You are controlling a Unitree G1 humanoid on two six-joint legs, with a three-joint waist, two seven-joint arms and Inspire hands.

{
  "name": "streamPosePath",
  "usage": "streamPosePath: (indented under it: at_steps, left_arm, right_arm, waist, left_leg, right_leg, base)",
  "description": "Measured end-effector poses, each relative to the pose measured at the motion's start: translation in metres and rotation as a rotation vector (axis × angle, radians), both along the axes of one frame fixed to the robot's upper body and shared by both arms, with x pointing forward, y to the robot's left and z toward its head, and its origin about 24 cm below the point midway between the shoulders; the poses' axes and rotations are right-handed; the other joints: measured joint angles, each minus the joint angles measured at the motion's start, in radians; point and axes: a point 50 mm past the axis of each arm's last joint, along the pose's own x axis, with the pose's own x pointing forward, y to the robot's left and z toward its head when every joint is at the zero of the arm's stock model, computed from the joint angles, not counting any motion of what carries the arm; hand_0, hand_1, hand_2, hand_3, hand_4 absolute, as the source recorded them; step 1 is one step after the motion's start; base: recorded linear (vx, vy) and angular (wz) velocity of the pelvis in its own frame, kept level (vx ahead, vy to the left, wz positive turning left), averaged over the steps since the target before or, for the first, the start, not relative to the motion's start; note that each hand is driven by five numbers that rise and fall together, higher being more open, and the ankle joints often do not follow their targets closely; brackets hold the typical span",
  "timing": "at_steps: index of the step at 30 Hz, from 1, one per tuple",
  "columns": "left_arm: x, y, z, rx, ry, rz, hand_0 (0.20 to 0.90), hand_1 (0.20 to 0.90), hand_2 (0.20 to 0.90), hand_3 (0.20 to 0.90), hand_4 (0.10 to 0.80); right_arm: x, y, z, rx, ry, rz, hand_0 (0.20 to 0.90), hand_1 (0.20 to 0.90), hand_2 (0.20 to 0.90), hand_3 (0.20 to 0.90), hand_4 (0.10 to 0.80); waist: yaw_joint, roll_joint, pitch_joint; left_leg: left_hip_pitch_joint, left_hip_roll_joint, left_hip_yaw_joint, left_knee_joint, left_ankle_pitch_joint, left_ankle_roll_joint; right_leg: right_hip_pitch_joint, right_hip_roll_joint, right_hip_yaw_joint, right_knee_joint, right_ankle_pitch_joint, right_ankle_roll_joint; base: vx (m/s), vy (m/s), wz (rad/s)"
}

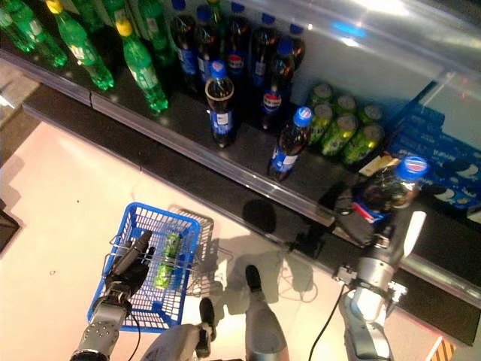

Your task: Pick up the drink and place into the basket.

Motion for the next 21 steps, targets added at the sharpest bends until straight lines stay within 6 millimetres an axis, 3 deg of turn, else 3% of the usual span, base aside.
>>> streamPosePath:
  at_steps: [4, 14, 21]
  left_arm:
    - [0.002, -0.004, 0.004, 0.031, -0.015, -0.03, 0.3, 0.3, 0.3, 0.2, 0.1]
    - [0.004, -0.002, 0.019, 0.085, -0.076, -0.058, 0.3, 0.3, 0.3, 0.2, 0.1]
    - [0.01, -0.005, 0.031, 0.131, -0.095, -0.176, 0.3, 0.3, 0.3, 0.2, 0.1]
  right_arm:
    - [0.004, 0.02, -0.01, -0.025, 0.076, 0.112, 0.3, 0.3, 0.3, 0.2, 0.1]
    - [0.007, 0.04, -0.021, -0.107, 0.202, 0.373, 0.3, 0.3, 0.3, 0.2, 0.1]
    - [0.01, 0.077, -0.03, -0.167, 0.307, 0.667, 0.3, 0.3, 0.3, 0.2, 0.1]
  waist:
    - [0.011, 0.0, -0.03]
    - [0.034, 0.019, -0.077]
    - [0.095, 0.021, -0.083]
  left_leg:
    - [0.049, 0.014, -0.048, -0.063, 0.031, -0.012]
    - [0.059, 0.033, -0.118, -0.087, 0.05, -0.026]
    - [0.023, 0.037, -0.208, -0.087, 0.076, -0.038]
  right_leg:
    - [0.046, 0.006, -0.044, -0.014, -0.015, -0.013]
    - [0.085, 0.003, -0.121, -0.014, -0.04, -0.024]
    - [0.09, -0.006, -0.212, -0.014, -0.048, -0.033]
  base:
    - [0.051, 0.026, 0.3]
    - [0.016, 0.036, 0.24]
    - [0.006, 0.016, 0.4]
